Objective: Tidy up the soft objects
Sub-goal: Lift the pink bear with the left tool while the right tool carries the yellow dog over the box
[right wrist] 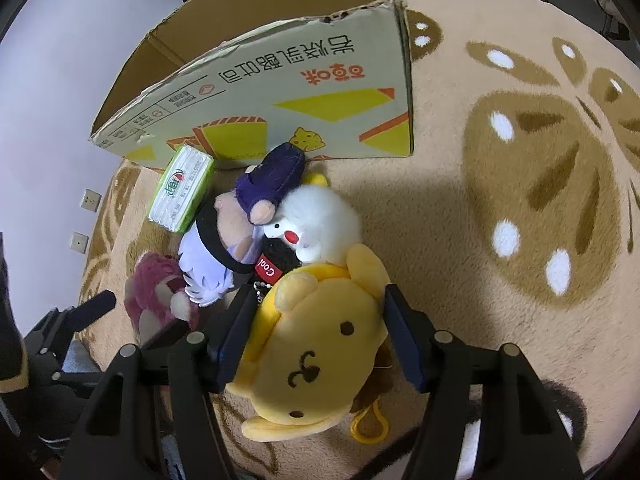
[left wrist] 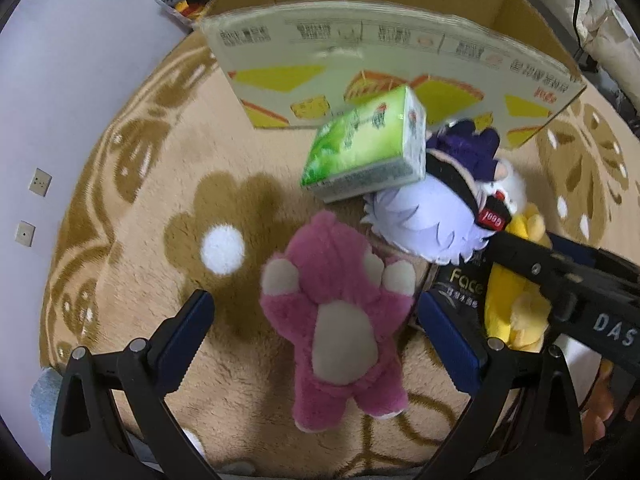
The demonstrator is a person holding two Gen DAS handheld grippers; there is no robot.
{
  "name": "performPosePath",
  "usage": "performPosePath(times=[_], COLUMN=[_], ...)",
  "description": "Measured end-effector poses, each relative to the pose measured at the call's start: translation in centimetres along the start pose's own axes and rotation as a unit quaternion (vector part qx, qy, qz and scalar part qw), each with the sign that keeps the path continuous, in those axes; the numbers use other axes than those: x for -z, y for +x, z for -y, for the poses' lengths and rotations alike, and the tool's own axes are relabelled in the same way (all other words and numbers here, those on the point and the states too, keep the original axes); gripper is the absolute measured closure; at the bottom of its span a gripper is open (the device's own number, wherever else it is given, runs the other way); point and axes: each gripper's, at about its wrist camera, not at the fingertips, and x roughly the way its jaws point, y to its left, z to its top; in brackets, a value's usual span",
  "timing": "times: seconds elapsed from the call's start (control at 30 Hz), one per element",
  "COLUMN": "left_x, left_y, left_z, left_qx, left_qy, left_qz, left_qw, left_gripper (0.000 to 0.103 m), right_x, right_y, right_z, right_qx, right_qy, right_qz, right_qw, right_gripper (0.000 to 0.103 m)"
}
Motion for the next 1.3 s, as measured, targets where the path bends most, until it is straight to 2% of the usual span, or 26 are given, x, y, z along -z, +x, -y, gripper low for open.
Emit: performPosePath(times=[0.27, 0.3, 0.33, 0.37, 0.43, 0.5, 0.6, 0.8, 0.93, 1.07, 1.3], left_x=[0.3, 0.3, 0.4, 0.4, 0.4, 0.5, 0.4, 0.4, 0.4, 0.5, 0.9], left_y=[1.5, 1.7, 1.8, 1.8, 2.1, 2.5, 2.9, 2.0, 0.6, -0.8, -3.3], left_z=[0.5, 0.5, 0.4, 0.4, 0.2, -0.1, -0.2, -0.4, -0.9, -1.0, -1.5], left_qx=[-0.008, -0.011, -0.012, -0.011, -0.004, 0.007, 0.010, 0.009, -0.002, -0.020, -0.026], left_qy=[0.014, 0.013, 0.013, 0.012, 0.008, 0.000, -0.001, -0.004, -0.011, -0.008, -0.017], left_qz=[-0.028, -0.030, -0.031, -0.032, -0.039, -0.051, -0.056, -0.034, 0.000, 0.033, 0.065], left_qw=[0.9995, 0.9994, 0.9994, 0.9994, 0.9992, 0.9987, 0.9984, 0.9994, 0.9999, 0.9992, 0.9974], left_gripper=[0.002, 0.005, 0.008, 0.016, 0.023, 0.039, 0.048, 0.051, 0.051, 0.051, 0.051], right_x=[0.0, 0.0, 0.0, 0.0, 0.1, 0.1, 0.1, 0.3, 0.0, 0.3, 1.0], right_y=[-0.6, -0.7, -0.8, -1.0, -1.2, -1.4, -1.8, -3.1, -3.8, -4.6, -8.3], right_z=[0.7, 0.7, 0.7, 0.7, 0.7, 0.6, 0.8, 1.3, 1.8, 1.7, 1.7], right_qx=[-0.003, -0.002, 0.000, 0.001, 0.005, 0.005, 0.005, 0.005, -0.012, 0.000, -0.006], right_qy=[0.002, 0.002, 0.002, 0.001, -0.001, -0.002, 0.000, 0.005, 0.002, 0.004, 0.004], right_qz=[0.003, 0.004, 0.006, 0.008, 0.013, 0.016, 0.023, 0.045, 0.068, 0.085, 0.162], right_qw=[1.000, 1.000, 1.000, 1.000, 1.000, 1.000, 1.000, 0.999, 0.998, 0.996, 0.987], right_gripper=[0.037, 0.038, 0.038, 0.039, 0.040, 0.041, 0.042, 0.042, 0.044, 0.046, 0.046])
